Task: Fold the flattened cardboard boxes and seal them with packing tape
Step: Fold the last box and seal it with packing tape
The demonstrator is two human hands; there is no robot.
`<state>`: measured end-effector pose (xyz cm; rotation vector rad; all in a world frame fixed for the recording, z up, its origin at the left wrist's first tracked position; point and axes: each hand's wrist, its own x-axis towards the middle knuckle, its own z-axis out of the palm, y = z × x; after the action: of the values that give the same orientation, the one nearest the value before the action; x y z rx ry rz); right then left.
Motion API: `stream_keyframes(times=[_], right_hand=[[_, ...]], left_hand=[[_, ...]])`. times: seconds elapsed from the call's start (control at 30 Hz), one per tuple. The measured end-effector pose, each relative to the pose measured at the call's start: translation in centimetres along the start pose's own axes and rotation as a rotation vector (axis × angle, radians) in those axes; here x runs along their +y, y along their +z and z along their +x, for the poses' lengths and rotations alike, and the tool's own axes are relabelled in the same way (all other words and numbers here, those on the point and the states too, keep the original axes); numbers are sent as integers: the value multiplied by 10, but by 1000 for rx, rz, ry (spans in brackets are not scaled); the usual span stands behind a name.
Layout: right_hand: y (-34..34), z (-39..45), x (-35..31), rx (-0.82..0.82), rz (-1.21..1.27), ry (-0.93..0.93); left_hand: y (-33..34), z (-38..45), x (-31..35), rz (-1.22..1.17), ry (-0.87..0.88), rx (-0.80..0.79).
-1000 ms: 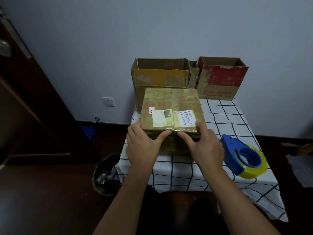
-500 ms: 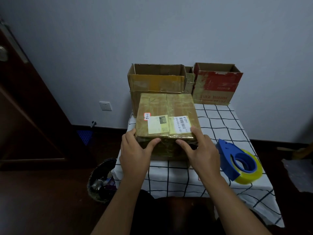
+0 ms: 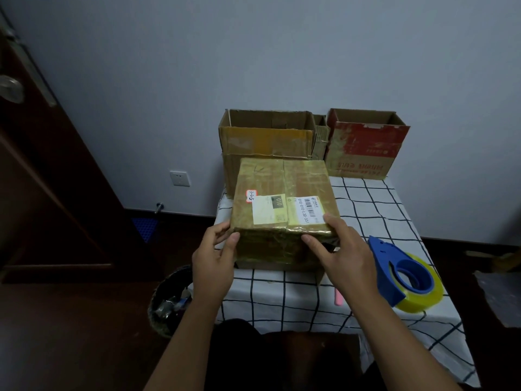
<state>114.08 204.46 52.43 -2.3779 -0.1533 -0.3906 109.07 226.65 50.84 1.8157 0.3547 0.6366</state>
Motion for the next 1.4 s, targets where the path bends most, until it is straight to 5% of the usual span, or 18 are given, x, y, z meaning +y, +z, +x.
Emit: stream_keyframes(times=[0.5,0.93,1.2,1.4], right_hand=[[3,-1,1,2,-19,-5],[1,-1,2,-15,-13,-17],[0,-2,2,-16,-7,-15],[0,-1,4,-29,-27,-9]], left_hand=[[23,-18,0,162,99,188],[-4,-7,-15,164,347,20],[-1,-1,-18,156,424,61],[0,-4,-14,40,306,48]])
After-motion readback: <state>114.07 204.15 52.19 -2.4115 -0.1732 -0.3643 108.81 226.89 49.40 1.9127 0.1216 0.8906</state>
